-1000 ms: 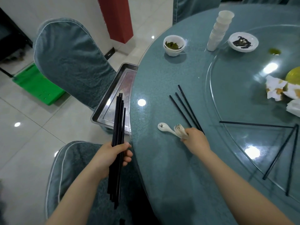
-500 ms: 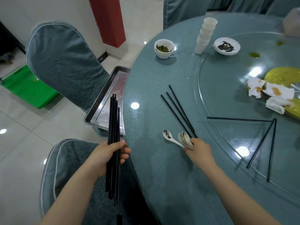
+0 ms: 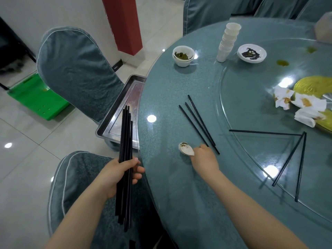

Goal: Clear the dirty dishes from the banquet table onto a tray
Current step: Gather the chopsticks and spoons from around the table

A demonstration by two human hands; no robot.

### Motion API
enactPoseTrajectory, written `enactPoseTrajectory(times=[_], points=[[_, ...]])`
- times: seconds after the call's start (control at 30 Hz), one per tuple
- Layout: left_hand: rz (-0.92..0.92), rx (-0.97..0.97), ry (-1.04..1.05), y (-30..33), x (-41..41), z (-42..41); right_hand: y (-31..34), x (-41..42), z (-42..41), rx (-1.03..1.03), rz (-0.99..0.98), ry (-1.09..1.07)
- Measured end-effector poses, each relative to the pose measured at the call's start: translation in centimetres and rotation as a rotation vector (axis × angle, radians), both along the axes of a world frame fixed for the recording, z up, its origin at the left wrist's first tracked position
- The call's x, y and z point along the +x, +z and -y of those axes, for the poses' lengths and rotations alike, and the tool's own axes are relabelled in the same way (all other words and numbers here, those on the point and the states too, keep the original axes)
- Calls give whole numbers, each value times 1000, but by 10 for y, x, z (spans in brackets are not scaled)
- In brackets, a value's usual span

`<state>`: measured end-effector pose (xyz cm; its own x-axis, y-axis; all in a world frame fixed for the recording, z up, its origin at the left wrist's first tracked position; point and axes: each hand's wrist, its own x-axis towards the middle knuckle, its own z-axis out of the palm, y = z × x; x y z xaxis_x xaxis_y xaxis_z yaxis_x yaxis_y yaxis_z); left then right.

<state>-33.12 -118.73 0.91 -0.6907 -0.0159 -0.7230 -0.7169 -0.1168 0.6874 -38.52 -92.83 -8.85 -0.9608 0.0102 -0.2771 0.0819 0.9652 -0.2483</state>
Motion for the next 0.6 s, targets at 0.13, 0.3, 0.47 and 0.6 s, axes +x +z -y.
enactPoseTrajectory(times=[0.13,0.3,0.47,0.6], points=[[-10,-3,-15,1,-1,-7,-2,6,-8,20,7,26],[-19,9,-72,2,-9,-26,2,15,-22,92,8,18],[-22,20,-126,0,-18,-49,5,29,-49,157,29,24],[-15,17,-181,-3,-20,-62,5,32,-60,85,44,-1]])
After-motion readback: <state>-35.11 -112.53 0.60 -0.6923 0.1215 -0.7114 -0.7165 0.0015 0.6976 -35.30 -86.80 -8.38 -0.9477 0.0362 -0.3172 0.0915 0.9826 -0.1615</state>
